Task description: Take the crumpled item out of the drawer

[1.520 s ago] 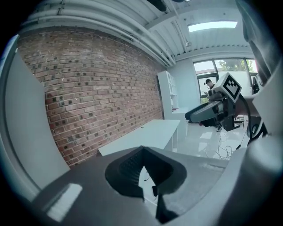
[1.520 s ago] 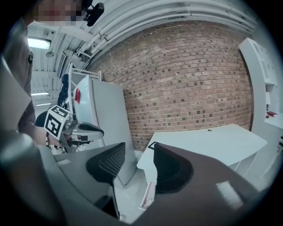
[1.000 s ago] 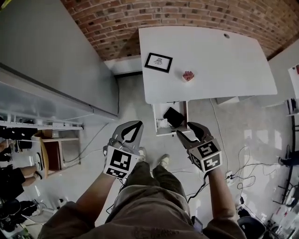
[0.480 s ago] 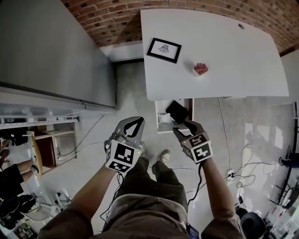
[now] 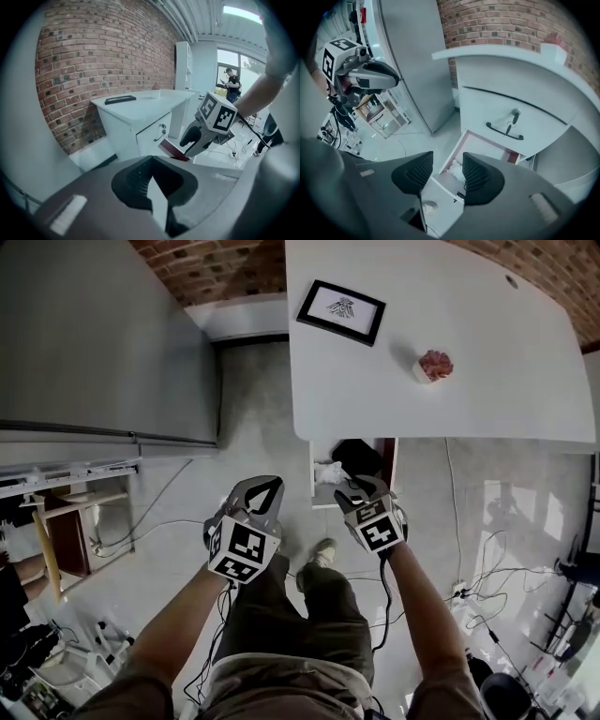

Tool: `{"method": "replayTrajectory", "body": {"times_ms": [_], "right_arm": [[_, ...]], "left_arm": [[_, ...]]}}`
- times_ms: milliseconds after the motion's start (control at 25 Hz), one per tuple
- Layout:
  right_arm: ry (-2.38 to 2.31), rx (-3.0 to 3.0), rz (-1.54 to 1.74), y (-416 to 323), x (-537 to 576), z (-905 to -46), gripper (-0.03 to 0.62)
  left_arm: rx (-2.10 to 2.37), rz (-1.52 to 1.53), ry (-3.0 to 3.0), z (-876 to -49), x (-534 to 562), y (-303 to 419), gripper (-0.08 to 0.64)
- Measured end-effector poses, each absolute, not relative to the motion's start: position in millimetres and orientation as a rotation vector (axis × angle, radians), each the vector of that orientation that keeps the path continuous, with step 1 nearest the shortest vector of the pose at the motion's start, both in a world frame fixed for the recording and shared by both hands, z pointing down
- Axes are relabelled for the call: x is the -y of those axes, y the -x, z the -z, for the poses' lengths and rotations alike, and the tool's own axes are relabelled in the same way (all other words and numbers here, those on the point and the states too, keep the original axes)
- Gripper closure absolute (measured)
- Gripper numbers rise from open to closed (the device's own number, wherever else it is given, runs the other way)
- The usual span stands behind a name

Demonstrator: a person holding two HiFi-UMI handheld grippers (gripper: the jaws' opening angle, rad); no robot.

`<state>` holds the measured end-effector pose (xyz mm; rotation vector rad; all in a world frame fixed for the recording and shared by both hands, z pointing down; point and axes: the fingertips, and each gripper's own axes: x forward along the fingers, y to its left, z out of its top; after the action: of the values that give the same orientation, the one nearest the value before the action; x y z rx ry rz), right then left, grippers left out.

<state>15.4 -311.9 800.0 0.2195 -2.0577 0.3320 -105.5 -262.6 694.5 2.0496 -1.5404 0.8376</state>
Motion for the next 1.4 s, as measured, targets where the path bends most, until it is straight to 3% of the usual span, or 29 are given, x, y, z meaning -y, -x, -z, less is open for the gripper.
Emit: {"method": "replayTrajectory", "body": {"times_ms": [680,1400], "right_arm": [[-0.164,1.917,-0.242,-6,318,-995,0.364],[-0.099,1.777,-0.26,-4,324,-1119,0.371]], "left_arm": [[1.476,-0.852,-1.945,-863,254,129,0.56],[1.433,-0.845,-1.942,-934,247,138,0.56]]}}
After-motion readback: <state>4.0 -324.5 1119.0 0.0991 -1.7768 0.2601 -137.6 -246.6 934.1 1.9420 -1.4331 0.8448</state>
